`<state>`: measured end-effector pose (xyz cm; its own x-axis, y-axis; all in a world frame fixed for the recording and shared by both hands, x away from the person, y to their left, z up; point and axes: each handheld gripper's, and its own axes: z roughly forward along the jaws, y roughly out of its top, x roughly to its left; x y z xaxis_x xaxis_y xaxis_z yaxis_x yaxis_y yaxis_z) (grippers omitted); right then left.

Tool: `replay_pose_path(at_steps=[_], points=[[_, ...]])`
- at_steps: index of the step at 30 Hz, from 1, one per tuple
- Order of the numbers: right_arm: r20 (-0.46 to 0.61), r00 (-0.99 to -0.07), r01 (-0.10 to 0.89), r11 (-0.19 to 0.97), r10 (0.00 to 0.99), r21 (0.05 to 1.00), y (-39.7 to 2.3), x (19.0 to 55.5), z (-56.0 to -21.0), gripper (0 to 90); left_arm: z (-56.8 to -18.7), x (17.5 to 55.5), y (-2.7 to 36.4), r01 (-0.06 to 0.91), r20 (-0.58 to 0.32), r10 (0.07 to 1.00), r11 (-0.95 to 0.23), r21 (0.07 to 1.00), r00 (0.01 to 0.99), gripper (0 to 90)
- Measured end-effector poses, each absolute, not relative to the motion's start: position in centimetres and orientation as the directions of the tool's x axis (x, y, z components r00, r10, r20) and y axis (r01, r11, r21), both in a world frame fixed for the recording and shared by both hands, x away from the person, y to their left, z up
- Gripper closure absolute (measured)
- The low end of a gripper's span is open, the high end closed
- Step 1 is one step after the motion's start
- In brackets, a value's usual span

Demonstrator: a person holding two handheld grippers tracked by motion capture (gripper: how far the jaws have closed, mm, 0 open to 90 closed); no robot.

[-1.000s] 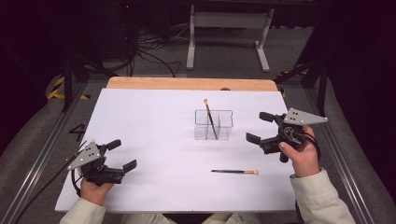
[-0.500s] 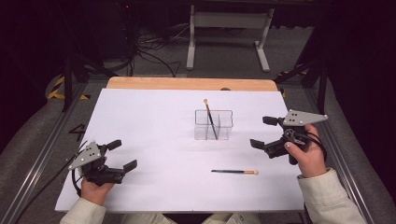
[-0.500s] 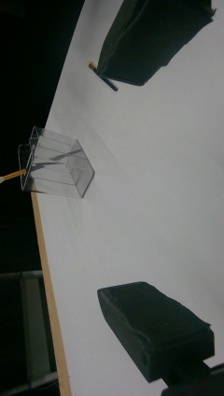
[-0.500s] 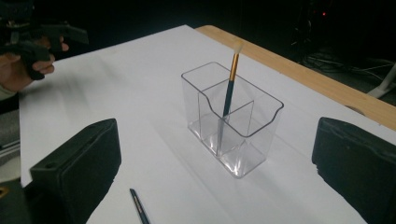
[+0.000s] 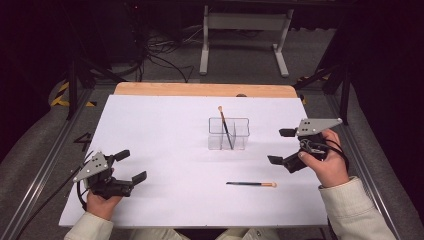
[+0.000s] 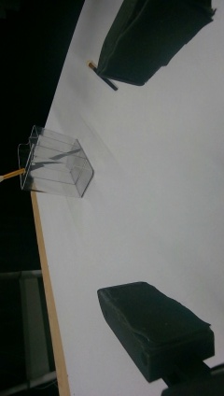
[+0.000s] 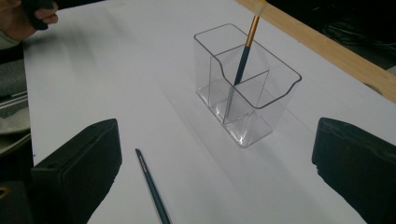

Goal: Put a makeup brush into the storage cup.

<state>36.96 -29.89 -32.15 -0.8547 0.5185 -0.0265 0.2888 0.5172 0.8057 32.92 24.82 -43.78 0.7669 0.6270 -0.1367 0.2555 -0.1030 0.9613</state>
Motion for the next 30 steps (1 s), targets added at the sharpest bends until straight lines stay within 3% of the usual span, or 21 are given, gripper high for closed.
replay_pose_path(at_steps=[11,30], points=[[-0.057,-0.869,0.315,0.637,0.492,0.703,-29.0,37.4,-32.3,2.6,-43.8,32.9,24.8,0.257,-0.139,0.630,-0.100,0.961,0.764,0.3],[-0.058,-0.896,0.323,0.735,0.440,0.596,-27.8,37.6,-32.9,3.2,-43.8,32.9,24.8,0.256,-0.138,0.630,-0.101,0.961,0.764,0.3]])
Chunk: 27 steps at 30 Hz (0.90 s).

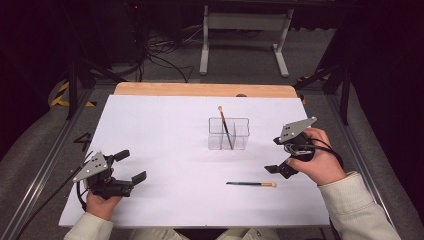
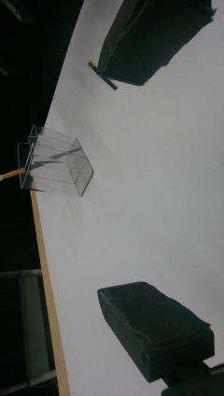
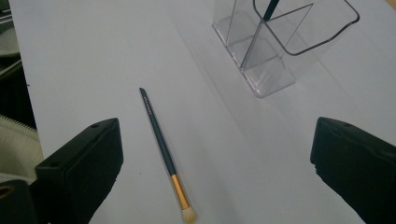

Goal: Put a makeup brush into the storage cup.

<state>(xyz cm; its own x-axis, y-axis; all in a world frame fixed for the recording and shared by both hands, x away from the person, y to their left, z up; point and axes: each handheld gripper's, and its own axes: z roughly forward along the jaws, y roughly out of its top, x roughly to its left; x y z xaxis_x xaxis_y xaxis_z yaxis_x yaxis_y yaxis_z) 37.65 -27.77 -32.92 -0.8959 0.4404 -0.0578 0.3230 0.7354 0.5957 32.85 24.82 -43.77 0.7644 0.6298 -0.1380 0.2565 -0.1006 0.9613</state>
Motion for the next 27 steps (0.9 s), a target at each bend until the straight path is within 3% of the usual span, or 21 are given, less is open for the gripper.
replay_pose_path(at_steps=[27], points=[[-0.035,-0.920,0.330,0.821,0.389,0.465,-26.3,37.8,-34.8,7.7,-43.8,32.8,24.8,0.256,-0.138,0.629,-0.100,0.962,0.765,0.4]])
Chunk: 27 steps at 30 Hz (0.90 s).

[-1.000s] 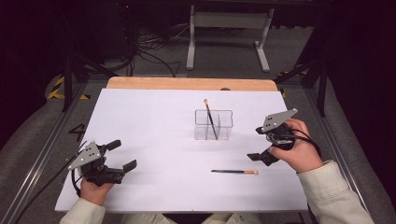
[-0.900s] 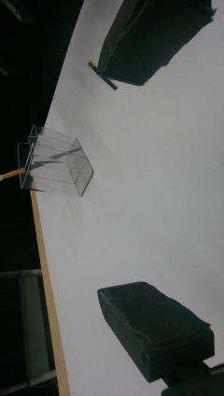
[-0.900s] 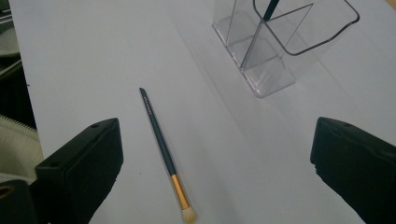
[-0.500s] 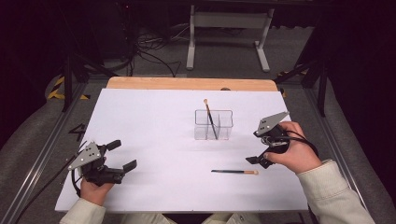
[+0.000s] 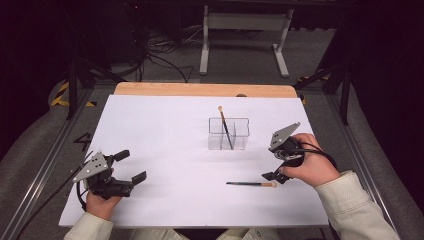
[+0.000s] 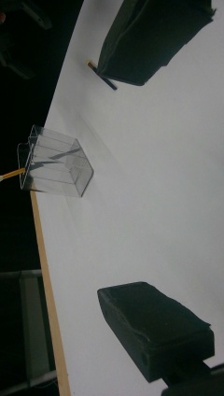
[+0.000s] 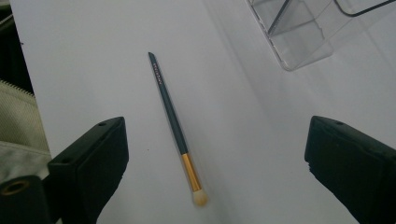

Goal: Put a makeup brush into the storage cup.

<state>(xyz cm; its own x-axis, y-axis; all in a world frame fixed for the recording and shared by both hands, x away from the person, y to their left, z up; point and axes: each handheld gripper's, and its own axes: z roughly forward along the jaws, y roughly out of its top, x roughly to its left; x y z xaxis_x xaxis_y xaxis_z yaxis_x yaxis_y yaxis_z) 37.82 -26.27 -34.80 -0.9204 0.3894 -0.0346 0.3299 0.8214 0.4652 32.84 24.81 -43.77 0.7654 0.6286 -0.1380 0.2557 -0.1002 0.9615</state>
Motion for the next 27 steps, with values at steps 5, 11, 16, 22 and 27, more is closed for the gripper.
replay_pose_path(at_steps=[5,11,16,22,27], points=[[-0.028,-0.926,0.326,0.834,0.377,0.445,-26.0,37.8,-35.1,10.0,-43.8,32.9,24.8,0.257,-0.138,0.627,-0.103,0.961,0.767,0.3],[-0.028,-0.929,0.324,0.848,0.369,0.420,-25.8,37.9,-35.5,10.5,-43.8,32.9,24.8,0.256,-0.139,0.628,-0.100,0.961,0.766,0.3],[-0.028,-0.931,0.325,0.861,0.364,0.391,-25.5,37.8,-35.9,10.3,-43.8,32.9,24.8,0.258,-0.138,0.627,-0.104,0.961,0.767,0.4],[-0.028,-0.935,0.321,0.876,0.354,0.361,-25.1,37.8,-36.4,10.2,-43.8,32.9,24.8,0.259,-0.139,0.627,-0.103,0.960,0.767,0.3],[-0.019,-0.936,0.326,0.885,0.352,0.333,-24.9,37.8,-36.8,12.0,-43.8,32.9,24.8,0.260,-0.139,0.627,-0.104,0.960,0.767,0.4]])
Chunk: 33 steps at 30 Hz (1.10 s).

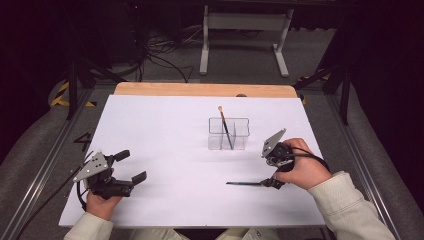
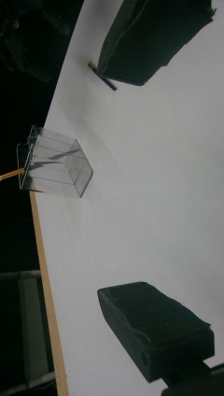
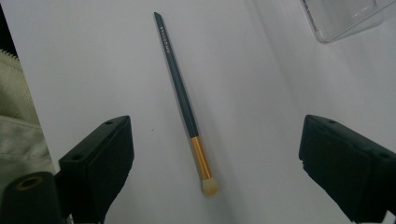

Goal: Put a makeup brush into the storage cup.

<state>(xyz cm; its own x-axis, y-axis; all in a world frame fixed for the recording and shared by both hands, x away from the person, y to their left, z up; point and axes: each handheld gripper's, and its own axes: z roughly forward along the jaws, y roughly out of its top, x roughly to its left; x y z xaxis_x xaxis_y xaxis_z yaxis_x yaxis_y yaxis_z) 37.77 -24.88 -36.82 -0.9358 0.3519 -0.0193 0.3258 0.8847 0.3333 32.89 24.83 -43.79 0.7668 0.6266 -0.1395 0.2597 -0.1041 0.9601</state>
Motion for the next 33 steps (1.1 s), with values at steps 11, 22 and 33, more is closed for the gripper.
replay_pose_path(at_steps=[11,22,33], points=[[-0.020,-0.944,0.310,0.906,0.329,0.288,-24.4,37.7,-37.5,17.1,-43.8,32.9,24.8,0.260,-0.140,0.626,-0.104,0.960,0.767,0.4],[-0.012,-0.949,0.301,0.919,0.314,0.254,-24.0,37.7,-38.4,19.6,-43.8,32.9,24.8,0.258,-0.137,0.624,-0.106,0.960,0.769,0.3],[-0.005,-0.954,0.291,0.928,0.300,0.231,-23.6,37.7,-39.1,18.9,-43.8,32.9,24.8,0.261,-0.141,0.624,-0.105,0.960,0.769,0.4]])
